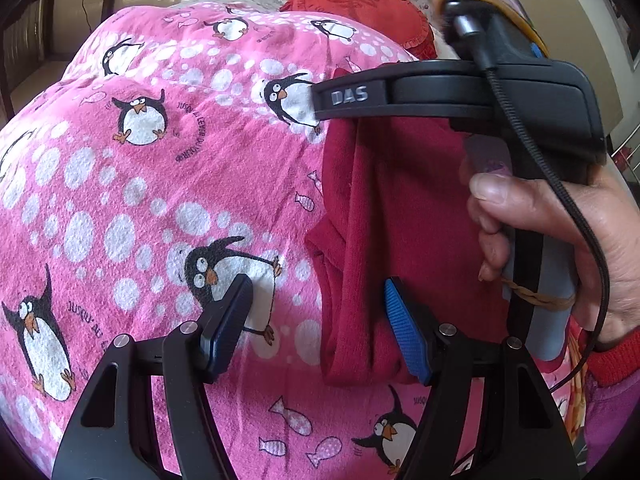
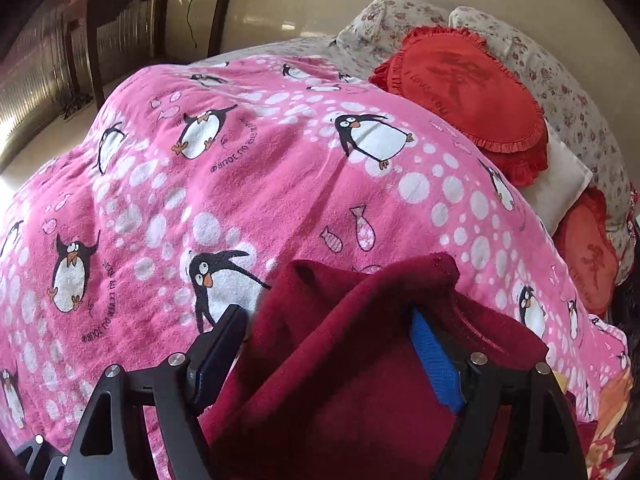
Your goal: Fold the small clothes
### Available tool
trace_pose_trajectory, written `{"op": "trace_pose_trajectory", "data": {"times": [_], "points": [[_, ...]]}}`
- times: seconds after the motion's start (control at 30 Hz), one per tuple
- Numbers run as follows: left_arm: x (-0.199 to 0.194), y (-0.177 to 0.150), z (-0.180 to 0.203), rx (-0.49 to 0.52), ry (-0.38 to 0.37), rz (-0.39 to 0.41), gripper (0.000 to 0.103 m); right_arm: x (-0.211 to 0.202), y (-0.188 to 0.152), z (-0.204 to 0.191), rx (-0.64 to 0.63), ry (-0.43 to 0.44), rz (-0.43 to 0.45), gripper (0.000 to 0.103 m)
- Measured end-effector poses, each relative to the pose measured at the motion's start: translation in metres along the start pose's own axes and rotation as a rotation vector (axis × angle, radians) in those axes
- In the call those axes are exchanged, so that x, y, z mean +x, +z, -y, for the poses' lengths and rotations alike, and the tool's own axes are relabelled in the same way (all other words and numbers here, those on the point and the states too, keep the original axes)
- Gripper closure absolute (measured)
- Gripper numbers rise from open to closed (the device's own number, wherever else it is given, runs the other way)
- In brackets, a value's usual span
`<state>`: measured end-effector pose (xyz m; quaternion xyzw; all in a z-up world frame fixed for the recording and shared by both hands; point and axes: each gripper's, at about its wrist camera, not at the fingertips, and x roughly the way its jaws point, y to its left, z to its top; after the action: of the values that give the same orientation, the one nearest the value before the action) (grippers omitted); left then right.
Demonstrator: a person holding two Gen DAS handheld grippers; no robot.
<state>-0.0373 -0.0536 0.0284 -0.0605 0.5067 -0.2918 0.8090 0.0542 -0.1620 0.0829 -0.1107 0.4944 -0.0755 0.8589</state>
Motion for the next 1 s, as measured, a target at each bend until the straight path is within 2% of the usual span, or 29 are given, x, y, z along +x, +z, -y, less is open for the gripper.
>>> {"op": "trace_pose_trajectory", "data": {"times": [0.03,0.1,0.13,0.17,0.27,0.47,0.6,0.63,0.77,0.87,0.9,0.93,1.0], "points": [[0.000,0.001,0.001,0.006,0.003,-0.004,0.035,-0.003,-0.002,0.007,0.023,0.011,0.017,0.044],[0.000,0.005,0.003,0.011,-0.003,-0.018,0.031,-0.010,-0.004,0.026,0.079,0.097,0.023,0.067],[0.000,0.008,0.004,0.004,-0.012,-0.026,0.027,-0.015,-0.004,0.035,0.113,0.145,0.020,0.071],[-0.001,0.011,0.005,-0.006,-0.018,-0.025,0.027,-0.020,-0.005,0.043,0.144,0.192,0.019,0.081],[0.001,0.018,0.011,-0.004,-0.025,-0.007,0.025,-0.035,-0.010,0.056,0.192,0.253,0.044,0.084],[0.016,0.026,0.025,0.089,-0.018,0.016,0.024,-0.035,-0.016,0.061,0.252,0.315,0.046,0.085],[0.023,0.035,0.029,0.059,-0.051,0.000,0.027,-0.033,-0.016,0.058,0.243,0.309,0.043,0.085],[0.023,0.036,0.029,0.050,-0.066,-0.001,0.031,-0.032,-0.015,0.056,0.233,0.300,0.038,0.085],[0.023,0.031,0.030,0.028,-0.084,0.003,0.031,-0.029,-0.010,0.044,0.173,0.247,0.031,0.085],[0.023,0.031,0.032,0.032,-0.089,0.006,0.032,-0.029,-0.011,0.049,0.201,0.273,0.035,0.085],[0.022,0.031,0.032,0.035,-0.088,0.008,0.036,-0.029,-0.013,0.052,0.217,0.288,0.038,0.085],[0.020,0.030,0.032,0.036,-0.091,0.005,0.055,-0.029,-0.014,0.057,0.239,0.311,0.043,0.085],[0.008,0.023,0.026,0.014,-0.102,-0.007,0.064,-0.032,-0.018,0.065,0.279,0.347,0.055,0.086]]}}
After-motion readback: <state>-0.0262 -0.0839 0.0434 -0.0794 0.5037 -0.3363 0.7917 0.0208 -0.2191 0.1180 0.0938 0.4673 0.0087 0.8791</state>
